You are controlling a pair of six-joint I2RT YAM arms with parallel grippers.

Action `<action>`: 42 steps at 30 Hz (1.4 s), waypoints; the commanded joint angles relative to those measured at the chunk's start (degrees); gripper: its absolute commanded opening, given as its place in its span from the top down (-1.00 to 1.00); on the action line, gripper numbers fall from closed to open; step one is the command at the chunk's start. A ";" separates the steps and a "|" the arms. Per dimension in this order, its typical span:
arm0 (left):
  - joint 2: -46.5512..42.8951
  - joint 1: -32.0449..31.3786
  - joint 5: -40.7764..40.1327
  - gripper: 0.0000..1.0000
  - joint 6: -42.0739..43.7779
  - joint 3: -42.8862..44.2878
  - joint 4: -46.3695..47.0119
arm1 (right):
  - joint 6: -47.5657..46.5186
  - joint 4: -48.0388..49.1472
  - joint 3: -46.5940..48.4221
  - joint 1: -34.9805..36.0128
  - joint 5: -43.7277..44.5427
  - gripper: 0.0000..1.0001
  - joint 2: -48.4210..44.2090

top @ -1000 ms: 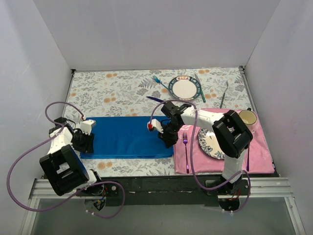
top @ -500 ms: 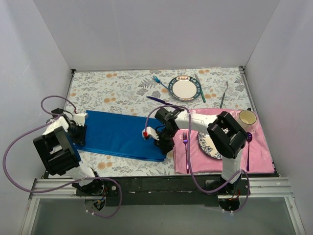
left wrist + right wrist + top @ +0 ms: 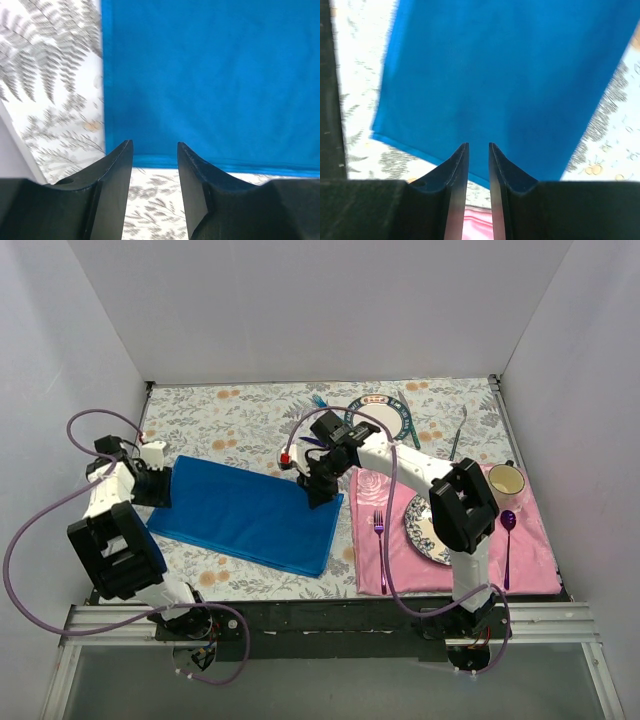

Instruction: Fold the napkin into a case and place the utensils inside

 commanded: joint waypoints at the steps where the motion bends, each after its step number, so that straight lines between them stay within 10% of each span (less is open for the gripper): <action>1: -6.29 -1.17 0.55 0.19 -3.44 -5.00 -3.24 | -0.24 -0.04 2.74 -0.70 3.69 0.41 4.53; 22: -8.50 2.41 -2.89 0.27 -19.98 -5.29 -2.26 | -4.11 4.97 7.30 -3.59 20.84 0.47 13.50; 42: -1.91 10.60 -0.69 0.04 -11.53 1.57 -9.83 | -2.09 0.04 -18.52 5.45 10.37 0.04 -12.60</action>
